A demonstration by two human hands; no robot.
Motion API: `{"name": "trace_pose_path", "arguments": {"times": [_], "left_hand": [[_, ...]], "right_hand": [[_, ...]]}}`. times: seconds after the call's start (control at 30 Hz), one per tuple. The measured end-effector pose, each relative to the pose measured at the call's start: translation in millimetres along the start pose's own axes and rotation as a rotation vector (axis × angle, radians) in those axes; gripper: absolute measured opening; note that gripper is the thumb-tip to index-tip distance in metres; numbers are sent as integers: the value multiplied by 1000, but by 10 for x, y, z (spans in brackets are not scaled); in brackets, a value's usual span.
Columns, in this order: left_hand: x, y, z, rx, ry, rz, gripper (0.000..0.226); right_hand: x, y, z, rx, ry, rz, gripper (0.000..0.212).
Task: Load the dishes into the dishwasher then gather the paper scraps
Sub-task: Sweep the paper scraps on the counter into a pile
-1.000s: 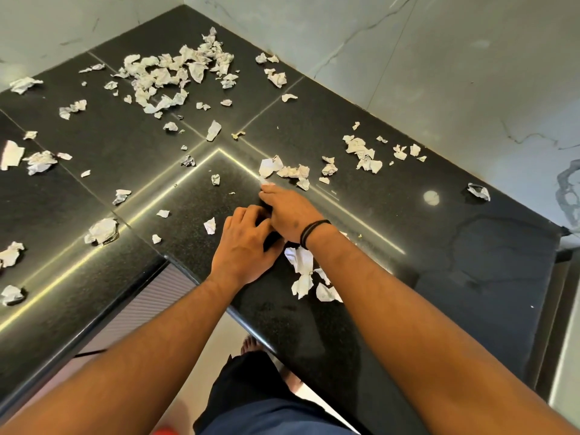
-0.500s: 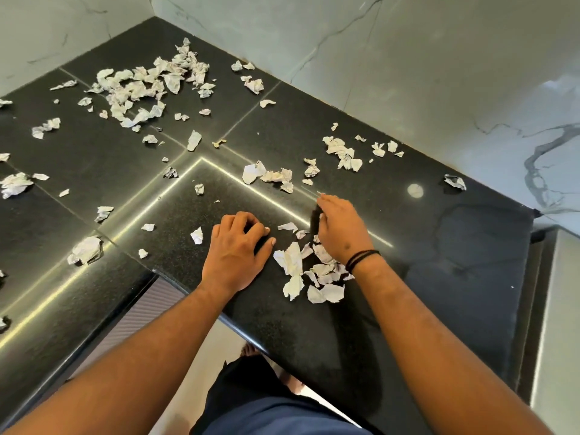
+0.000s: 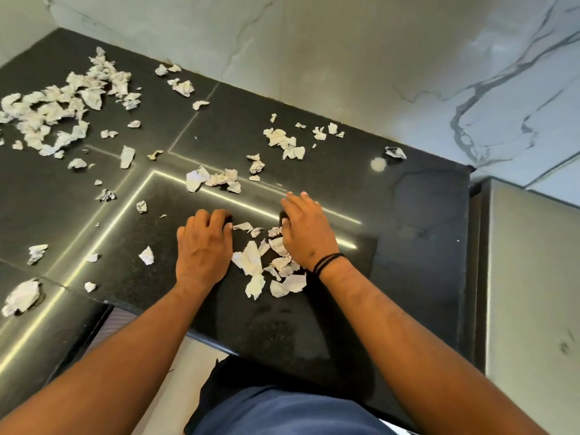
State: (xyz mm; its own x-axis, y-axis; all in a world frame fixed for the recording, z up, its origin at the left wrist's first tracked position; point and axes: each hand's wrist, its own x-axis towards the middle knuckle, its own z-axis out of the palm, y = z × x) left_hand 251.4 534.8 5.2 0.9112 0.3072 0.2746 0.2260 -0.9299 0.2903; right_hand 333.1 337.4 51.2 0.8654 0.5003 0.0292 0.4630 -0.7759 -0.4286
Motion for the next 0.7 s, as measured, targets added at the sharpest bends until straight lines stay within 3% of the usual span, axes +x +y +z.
{"name": "trace_pose_path", "arguments": {"times": [0.1,0.17,0.3,0.4,0.53,0.7], "left_hand": [[2,-21,45,-9,31,19,22],[5,-44,69,-5,46,26,24],[1,-45,86,-23,54,17,21],[9,-43,78,-42,46,12,26],[14,-39,68,-47,40,10,28],[14,-52,77,-45,44,7,28]], "right_hand": [[212,292,-137,-110,153,105,51],[482,629,-333,-165,230,278,60],[901,1322,-705,-268,124,533,74],[980,1591,-685,-225,0,635,73],[784,1200,-333,-213,59,510,56],[422,565,-49,-39,154,260,51]]}}
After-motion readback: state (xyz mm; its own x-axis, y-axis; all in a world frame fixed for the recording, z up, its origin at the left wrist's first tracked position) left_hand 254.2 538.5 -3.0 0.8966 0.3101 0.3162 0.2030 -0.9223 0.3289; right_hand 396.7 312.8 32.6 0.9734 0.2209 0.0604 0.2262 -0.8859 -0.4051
